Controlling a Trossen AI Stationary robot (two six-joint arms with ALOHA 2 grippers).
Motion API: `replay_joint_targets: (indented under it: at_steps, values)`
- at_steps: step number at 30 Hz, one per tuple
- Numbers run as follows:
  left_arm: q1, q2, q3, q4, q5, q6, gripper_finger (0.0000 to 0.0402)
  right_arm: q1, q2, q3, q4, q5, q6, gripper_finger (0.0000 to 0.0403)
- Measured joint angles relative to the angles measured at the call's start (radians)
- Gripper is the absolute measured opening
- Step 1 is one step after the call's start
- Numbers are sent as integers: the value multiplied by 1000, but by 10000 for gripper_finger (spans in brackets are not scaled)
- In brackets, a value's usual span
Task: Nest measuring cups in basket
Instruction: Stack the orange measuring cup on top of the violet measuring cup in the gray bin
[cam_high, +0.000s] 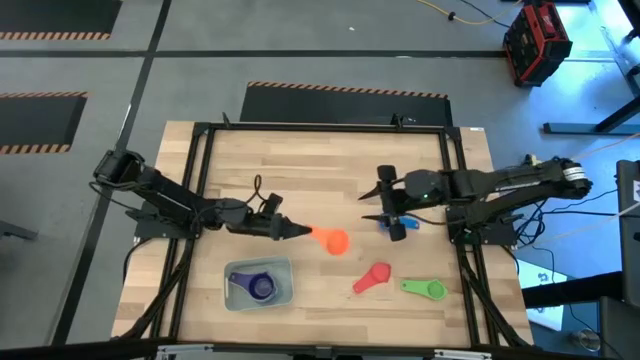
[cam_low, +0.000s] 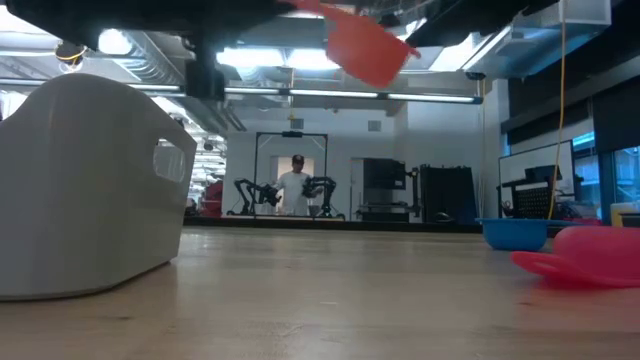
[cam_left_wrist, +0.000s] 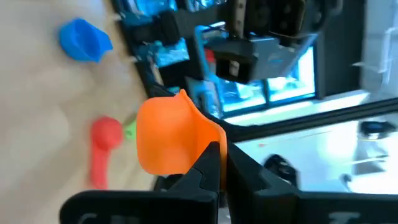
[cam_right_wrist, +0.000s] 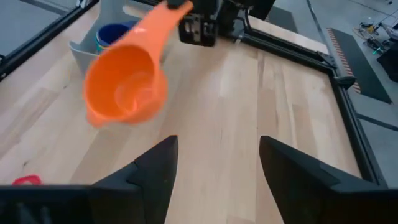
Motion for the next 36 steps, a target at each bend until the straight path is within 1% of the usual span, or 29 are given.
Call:
replay_joint_targets:
  at_steps: [3,6,10,15,20,23,26,29,36]
  values:
    - [-44,-49,0,3,-23,-23,0,0,-14,0,-4,0,0,225]
    - [-99,-98,0,-23,-80,-25,0,0,-13,0,-5,0,0,227]
    - [-184,-174,0,-98,-183,-24,0,0,-1,0,-5,0,0,233]
    - [-297,-267,1,-223,-282,-30,0,0,11,0,-4,1,0,228]
    - [-414,-332,1,-287,-326,-32,0,0,15,0,-4,1,0,225]
    - [-481,-350,1,-331,-352,-43,0,0,15,0,-4,1,0,230]
    - [-538,-354,1,-407,-388,-87,0,0,15,0,-4,1,0,233]
    - [-591,-354,1,-519,-417,-187,0,0,15,0,-3,1,1,230]
    - [-670,-354,1,-769,-423,-418,2,0,16,0,-3,1,1,226]
